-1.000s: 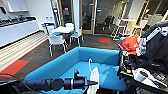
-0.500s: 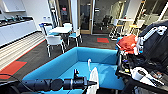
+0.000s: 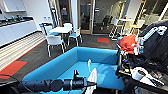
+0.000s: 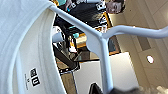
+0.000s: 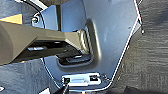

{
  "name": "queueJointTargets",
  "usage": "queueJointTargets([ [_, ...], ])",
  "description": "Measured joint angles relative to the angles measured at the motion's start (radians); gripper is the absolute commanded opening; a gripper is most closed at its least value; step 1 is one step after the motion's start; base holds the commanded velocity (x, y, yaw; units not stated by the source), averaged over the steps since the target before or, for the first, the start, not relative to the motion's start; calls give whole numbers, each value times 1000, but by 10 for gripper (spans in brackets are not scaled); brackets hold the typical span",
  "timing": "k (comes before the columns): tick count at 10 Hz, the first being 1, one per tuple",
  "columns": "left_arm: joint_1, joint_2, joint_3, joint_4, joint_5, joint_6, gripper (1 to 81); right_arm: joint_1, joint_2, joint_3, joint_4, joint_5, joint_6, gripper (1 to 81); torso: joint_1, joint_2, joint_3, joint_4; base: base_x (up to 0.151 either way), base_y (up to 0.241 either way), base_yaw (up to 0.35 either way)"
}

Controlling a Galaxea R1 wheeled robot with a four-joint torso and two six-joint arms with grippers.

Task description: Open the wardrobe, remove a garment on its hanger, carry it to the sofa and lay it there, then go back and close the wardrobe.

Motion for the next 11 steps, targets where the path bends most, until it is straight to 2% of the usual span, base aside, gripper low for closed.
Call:
queueJointTargets([
  [3,3,0,0,1,0,0,10,-3,0,0,0,0,-4,811,-1,0,0,0,49,0,0],
  [11,0,-6,2,1,-1,0,10,0,3,0,0,0,-4,811,-1,0,0,0,95,0,0],
])
